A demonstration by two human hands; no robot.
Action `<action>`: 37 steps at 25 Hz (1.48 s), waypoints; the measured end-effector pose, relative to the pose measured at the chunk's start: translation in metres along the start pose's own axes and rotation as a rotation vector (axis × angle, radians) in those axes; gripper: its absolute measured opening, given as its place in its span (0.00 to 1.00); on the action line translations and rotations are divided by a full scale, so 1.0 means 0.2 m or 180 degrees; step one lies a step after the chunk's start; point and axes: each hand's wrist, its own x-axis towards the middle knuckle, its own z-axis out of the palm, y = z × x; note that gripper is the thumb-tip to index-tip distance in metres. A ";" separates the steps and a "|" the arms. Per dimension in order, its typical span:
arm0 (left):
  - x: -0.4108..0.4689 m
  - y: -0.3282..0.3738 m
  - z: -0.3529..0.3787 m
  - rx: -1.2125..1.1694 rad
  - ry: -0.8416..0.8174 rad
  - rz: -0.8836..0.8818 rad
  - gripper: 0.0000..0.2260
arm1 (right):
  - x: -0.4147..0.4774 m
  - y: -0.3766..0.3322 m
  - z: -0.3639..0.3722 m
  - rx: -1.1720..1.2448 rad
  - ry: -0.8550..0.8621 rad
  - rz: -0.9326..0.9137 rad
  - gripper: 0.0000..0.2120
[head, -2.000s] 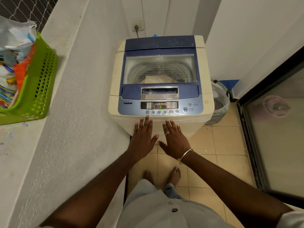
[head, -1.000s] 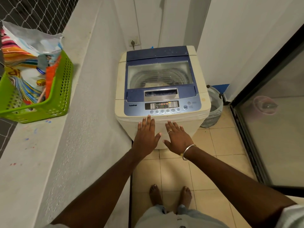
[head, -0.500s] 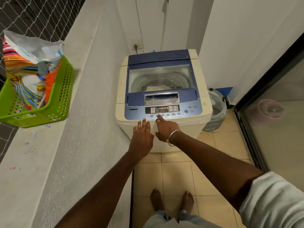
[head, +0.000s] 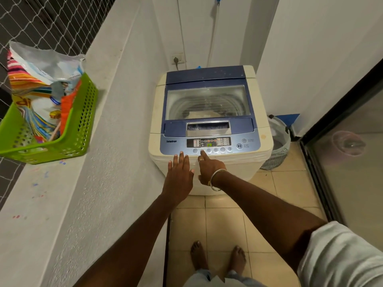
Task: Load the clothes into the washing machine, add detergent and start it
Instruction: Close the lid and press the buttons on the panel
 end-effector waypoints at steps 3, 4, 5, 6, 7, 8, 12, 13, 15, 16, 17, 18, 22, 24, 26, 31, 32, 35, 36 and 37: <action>0.00 0.00 0.01 -0.0009 -0.0011 0.0033 0.27 | -0.01 -0.01 -0.02 -0.0075 -0.0007 0.0013 0.43; 0.01 0.00 0.01 -0.0022 -0.0020 0.0046 0.27 | -0.01 -0.02 -0.03 -0.0103 -0.0011 0.0002 0.43; 0.00 0.00 0.02 -0.0038 -0.0013 0.0056 0.27 | -0.01 -0.02 -0.04 -0.0127 -0.0023 -0.0013 0.43; 0.00 0.01 0.02 -0.0048 0.0005 0.0077 0.27 | 0.00 -0.01 -0.04 -0.0132 -0.0045 -0.0024 0.43; 0.00 0.01 0.02 -0.0061 0.0029 0.0098 0.27 | 0.00 0.00 -0.04 -0.0117 -0.0071 -0.0042 0.42; 0.00 0.01 0.01 -0.0073 0.0038 0.0114 0.27 | 0.00 0.01 -0.04 -0.0085 -0.0089 -0.0065 0.41; -0.02 0.03 0.00 -0.0057 0.0063 0.0183 0.29 | -0.06 0.05 -0.03 0.0119 0.0216 -0.0169 0.32; -0.03 0.04 0.00 -0.0060 0.0082 0.0194 0.30 | -0.09 0.06 -0.02 0.0206 0.0351 -0.0176 0.30; -0.03 0.04 0.00 -0.0053 0.0119 0.0216 0.32 | -0.13 0.10 0.00 0.0367 0.0526 -0.0157 0.29; -0.04 0.05 0.01 -0.0053 0.0147 0.0238 0.34 | -0.15 0.12 0.01 0.0407 0.0579 -0.0142 0.29; -0.04 0.05 0.01 -0.0049 0.0163 0.0252 0.37 | -0.17 0.13 0.03 0.0395 0.0635 -0.0139 0.30; -0.04 0.05 0.01 -0.0053 0.0164 0.0253 0.39 | -0.19 0.15 0.05 0.0346 0.0704 -0.0139 0.31; -0.05 0.10 0.01 -0.0060 0.0184 0.0256 0.39 | -0.30 0.21 0.11 0.0212 0.0949 -0.0101 0.38; -0.07 0.12 0.01 -0.0077 0.0176 0.0273 0.39 | -0.36 0.24 0.14 0.0172 0.0991 -0.0065 0.40; -0.09 0.14 0.00 -0.0053 0.0136 0.0292 0.39 | -0.40 0.28 0.17 0.0135 0.0992 -0.0047 0.41; -0.13 0.18 0.01 0.0115 -0.0039 0.0371 0.40 | -0.47 0.35 0.24 0.0154 0.0787 0.0038 0.42; -0.13 0.19 0.02 0.0160 -0.0083 0.0376 0.40 | -0.48 0.36 0.26 0.0128 0.0774 0.0045 0.42; -0.14 0.22 0.03 0.0219 -0.0164 0.0387 0.41 | -0.50 0.36 0.28 0.0115 0.0738 0.0041 0.42; -0.14 0.23 0.04 0.0219 -0.0157 0.0401 0.41 | -0.50 0.36 0.28 0.0117 0.0716 0.0044 0.42; -0.14 0.23 0.04 0.0216 -0.0143 0.0417 0.41 | -0.50 0.37 0.28 0.0128 0.0708 0.0050 0.42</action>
